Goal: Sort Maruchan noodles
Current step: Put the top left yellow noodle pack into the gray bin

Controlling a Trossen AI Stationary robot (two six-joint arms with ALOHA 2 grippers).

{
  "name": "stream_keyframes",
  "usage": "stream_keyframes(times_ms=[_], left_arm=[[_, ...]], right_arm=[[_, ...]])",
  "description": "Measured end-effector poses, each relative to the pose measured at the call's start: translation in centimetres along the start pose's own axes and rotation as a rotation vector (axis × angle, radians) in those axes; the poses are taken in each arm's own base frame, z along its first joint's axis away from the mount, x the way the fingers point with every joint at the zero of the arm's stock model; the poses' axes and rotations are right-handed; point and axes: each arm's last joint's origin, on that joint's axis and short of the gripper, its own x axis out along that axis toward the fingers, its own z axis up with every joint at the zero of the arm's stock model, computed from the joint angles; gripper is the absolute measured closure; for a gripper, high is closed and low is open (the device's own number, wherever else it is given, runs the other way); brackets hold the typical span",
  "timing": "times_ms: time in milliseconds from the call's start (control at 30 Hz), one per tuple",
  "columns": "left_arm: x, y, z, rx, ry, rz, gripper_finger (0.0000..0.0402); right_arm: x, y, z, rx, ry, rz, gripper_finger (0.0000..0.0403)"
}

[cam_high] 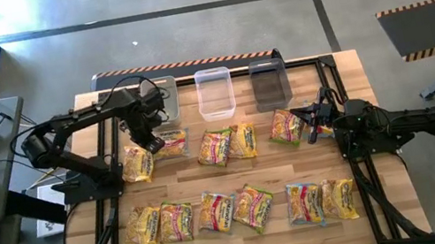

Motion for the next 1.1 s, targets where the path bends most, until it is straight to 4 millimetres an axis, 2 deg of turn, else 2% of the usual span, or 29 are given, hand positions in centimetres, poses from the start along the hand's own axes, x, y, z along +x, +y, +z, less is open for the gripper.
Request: stream_keyframes(times_ms=[233,400,533,767,1100], left_arm=[[1.0,-1.7,0.5,0.145,-0.013,0.125,0.0299],[2.0,-1.4,1.2,0.121,0.044,0.154,0.0235],[2.9,-0.8,1.9,0.098,0.09,0.158,0.0202],[4.3,0.1,3.0,0.091,0.16,0.181,0.0186],[6.5,0.5,3.7,0.092,0.29,0.141,0.0208]], right_arm=[[0.0,0.0,0.0,0.0,0.0,0.0,0.0401],[0.0,0.0,0.0,0.0,0.0,0.0,0.0401],[0.0,0.0,0.0,0.0,0.0,0.0,0.0401],[0.0,0.0,0.0,0.0,0.0,0.0,0.0401],[0.0,0.0,0.0,0.0,0.0,0.0,0.0401]])
